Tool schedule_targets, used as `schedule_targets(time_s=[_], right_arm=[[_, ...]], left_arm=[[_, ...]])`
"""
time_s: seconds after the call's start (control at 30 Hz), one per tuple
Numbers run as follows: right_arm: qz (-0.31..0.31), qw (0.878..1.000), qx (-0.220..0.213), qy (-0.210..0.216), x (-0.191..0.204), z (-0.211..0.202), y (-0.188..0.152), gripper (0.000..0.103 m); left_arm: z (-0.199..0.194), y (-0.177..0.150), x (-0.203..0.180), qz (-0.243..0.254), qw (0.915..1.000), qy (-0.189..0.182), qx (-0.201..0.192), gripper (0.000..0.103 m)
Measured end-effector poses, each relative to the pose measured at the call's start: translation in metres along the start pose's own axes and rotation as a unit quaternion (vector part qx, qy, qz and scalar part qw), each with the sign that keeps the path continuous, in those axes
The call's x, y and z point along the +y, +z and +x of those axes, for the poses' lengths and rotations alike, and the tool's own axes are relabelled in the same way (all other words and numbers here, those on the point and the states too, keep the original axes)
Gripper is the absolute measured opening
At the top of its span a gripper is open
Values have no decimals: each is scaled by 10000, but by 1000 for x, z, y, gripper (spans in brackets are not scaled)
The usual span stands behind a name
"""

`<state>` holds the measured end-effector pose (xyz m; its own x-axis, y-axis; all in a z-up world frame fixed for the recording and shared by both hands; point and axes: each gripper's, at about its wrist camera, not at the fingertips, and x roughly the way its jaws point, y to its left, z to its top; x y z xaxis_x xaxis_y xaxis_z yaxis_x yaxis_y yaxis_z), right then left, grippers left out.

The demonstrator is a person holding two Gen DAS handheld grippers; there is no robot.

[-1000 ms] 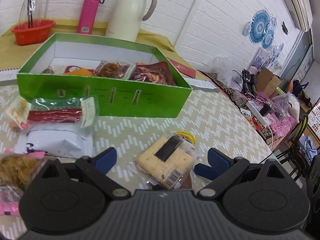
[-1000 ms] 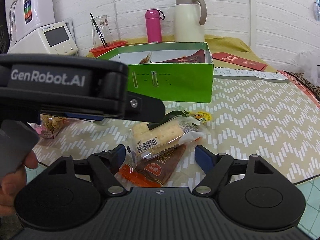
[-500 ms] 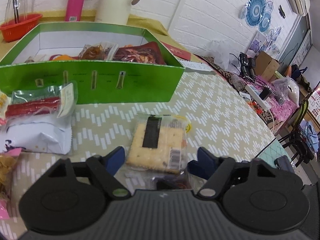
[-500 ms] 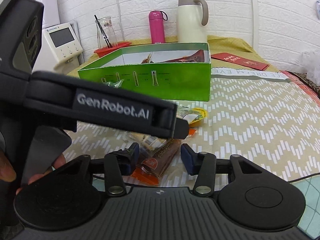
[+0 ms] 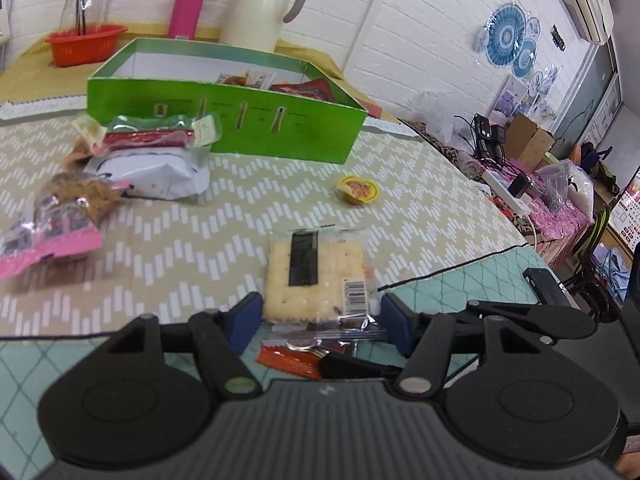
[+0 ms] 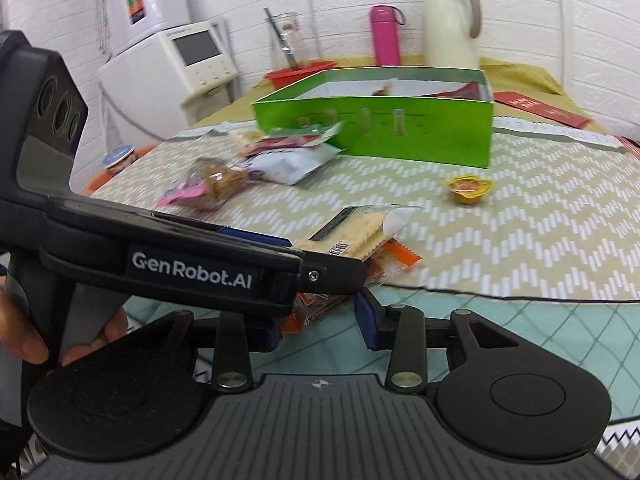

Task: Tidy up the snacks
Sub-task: 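Grasp the orange-wrapped snack pack with the right gripper while the left gripper holds the cracker pack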

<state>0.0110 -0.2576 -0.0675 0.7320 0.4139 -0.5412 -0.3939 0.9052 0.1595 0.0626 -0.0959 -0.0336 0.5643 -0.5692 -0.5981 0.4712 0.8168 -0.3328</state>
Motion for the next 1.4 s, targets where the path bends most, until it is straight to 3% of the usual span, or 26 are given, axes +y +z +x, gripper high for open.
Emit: schedule_targets(time_s=[0.13,0.23,0.73,0.83,0.9,0.97,1.17,1.27,1.4], right_arm=[[-121,9999,29,-25,10,-1,-2,71],[-101,9999,34,-68,11,-2,-2,77],[-83,9997,-128,-213,15,2,1,87],[-99,9996,-228,-162,15,0,3,86],[-181,9995,-194,-141,18,2,4,71],[-328,9990,-191,-216,21,4,4,67],[-434,9987,-225,158,31,13,7,66],[-563,9982,-199,88,39,14,7,68],[-442,9985,-149,-272,32,7,5,83]], left_arm=[[-16,-4,6,-128,9998,50,-171,69],[-21,-4,13,-298,9993,26,-220,70],[-7,0,21,-438,9989,-183,20,70],[-5,2,20,-421,9987,-291,65,70],[-4,2,17,-367,9989,-277,58,70],[-5,2,17,-335,9992,-204,44,70],[-16,4,32,-537,9984,166,-72,74],[-20,3,43,-667,9968,417,-112,74],[-26,3,49,-789,9963,298,-166,74]])
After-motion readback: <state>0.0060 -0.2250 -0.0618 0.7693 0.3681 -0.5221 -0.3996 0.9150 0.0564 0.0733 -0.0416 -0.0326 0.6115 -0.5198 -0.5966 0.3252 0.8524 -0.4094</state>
